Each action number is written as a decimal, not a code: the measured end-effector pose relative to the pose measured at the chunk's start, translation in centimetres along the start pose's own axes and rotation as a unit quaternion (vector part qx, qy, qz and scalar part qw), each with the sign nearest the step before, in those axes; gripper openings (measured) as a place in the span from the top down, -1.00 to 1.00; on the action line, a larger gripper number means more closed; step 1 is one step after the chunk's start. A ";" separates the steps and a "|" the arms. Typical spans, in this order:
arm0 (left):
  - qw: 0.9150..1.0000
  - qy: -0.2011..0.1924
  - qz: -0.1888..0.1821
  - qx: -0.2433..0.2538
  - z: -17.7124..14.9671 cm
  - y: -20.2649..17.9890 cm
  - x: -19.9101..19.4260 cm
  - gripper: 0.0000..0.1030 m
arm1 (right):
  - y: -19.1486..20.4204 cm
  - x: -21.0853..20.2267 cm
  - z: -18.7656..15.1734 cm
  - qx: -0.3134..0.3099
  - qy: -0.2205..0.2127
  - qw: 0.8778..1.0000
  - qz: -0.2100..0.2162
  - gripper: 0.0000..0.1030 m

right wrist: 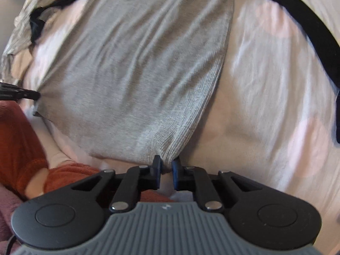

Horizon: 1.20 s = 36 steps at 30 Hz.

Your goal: Fold clothes

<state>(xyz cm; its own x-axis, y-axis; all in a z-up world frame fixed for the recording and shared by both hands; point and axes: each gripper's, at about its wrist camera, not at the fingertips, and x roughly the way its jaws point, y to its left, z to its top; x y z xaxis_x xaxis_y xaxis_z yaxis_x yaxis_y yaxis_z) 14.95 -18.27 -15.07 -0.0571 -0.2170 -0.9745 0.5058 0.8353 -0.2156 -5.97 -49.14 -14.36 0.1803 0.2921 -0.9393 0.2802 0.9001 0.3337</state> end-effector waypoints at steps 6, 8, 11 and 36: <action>1.000 0.010 -0.010 0.027 -0.4 -0.2 -1.1 0.97 | 0.3 -1.3 -0.4 -0.026 0.054 0.998 -0.036 0.82; 0.999 0.019 0.004 0.036 -0.3 -0.2 -0.7 0.97 | 0.1 0.0 -0.3 -0.029 0.076 0.996 -0.042 0.83; 0.998 0.043 0.023 0.047 0.3 -0.5 0.9 0.97 | -0.4 1.5 0.3 -0.033 0.096 0.994 -0.047 0.83; 0.992 -0.116 0.009 0.054 15.6 -0.5 -5.2 0.35 | -7.9 -7.3 9.4 0.006 -0.164 0.984 -0.071 0.20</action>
<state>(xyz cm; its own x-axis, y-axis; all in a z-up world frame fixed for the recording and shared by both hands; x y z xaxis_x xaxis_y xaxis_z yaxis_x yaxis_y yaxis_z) 28.49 -25.42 -8.90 0.1457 -0.3225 -0.9353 0.5955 0.7835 -0.1774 -0.60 -61.45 -9.40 0.4334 0.0415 -0.9002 0.3347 0.9200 0.2036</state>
